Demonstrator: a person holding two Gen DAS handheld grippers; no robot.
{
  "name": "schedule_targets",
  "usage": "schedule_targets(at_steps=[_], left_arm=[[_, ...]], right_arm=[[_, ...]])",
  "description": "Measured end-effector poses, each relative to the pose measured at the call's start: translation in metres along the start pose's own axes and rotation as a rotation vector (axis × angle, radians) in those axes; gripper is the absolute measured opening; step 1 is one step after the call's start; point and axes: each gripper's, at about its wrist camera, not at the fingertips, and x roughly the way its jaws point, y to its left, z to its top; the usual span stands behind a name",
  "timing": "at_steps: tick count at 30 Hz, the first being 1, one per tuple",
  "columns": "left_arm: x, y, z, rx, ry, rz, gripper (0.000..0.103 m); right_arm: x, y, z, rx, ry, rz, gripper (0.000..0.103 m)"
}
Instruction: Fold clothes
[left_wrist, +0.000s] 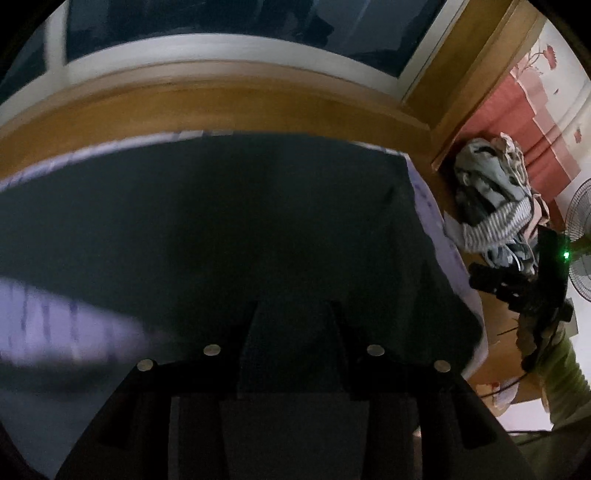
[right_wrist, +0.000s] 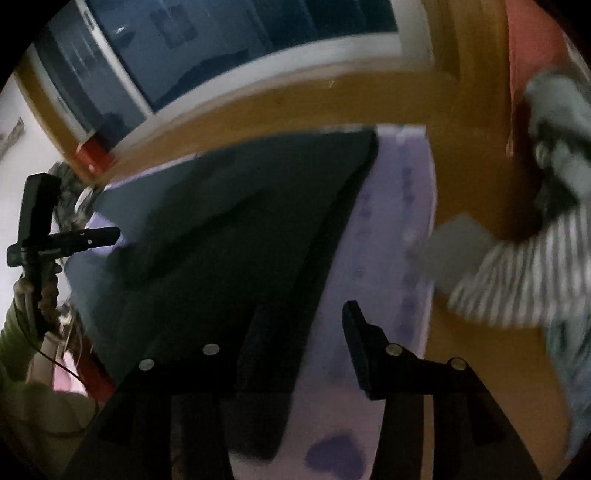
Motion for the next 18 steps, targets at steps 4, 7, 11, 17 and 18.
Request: schedule_targets(at_steps=[4, 7, 11, 17, 18], left_arm=[[-0.005, -0.017, -0.037, -0.011, 0.011, -0.037, 0.037], [0.002, -0.038, -0.055, 0.05, 0.038, -0.054, 0.04], [0.003, -0.054, -0.075, 0.105, 0.06, -0.084, 0.041], [0.005, -0.062, -0.11, 0.12, 0.058, -0.098, 0.042], [0.008, -0.062, -0.115, 0.108, 0.062, -0.103, 0.042]], right_arm=[[-0.008, 0.003, -0.035, 0.083, 0.009, 0.019, 0.045], [-0.022, 0.002, -0.059, 0.177, 0.002, 0.073, 0.045], [-0.024, 0.007, -0.083, 0.246, 0.019, 0.061, 0.045], [-0.009, 0.031, -0.08, 0.236, 0.034, 0.056, 0.054], [-0.007, 0.032, -0.078, 0.237, 0.032, 0.056, 0.055]])
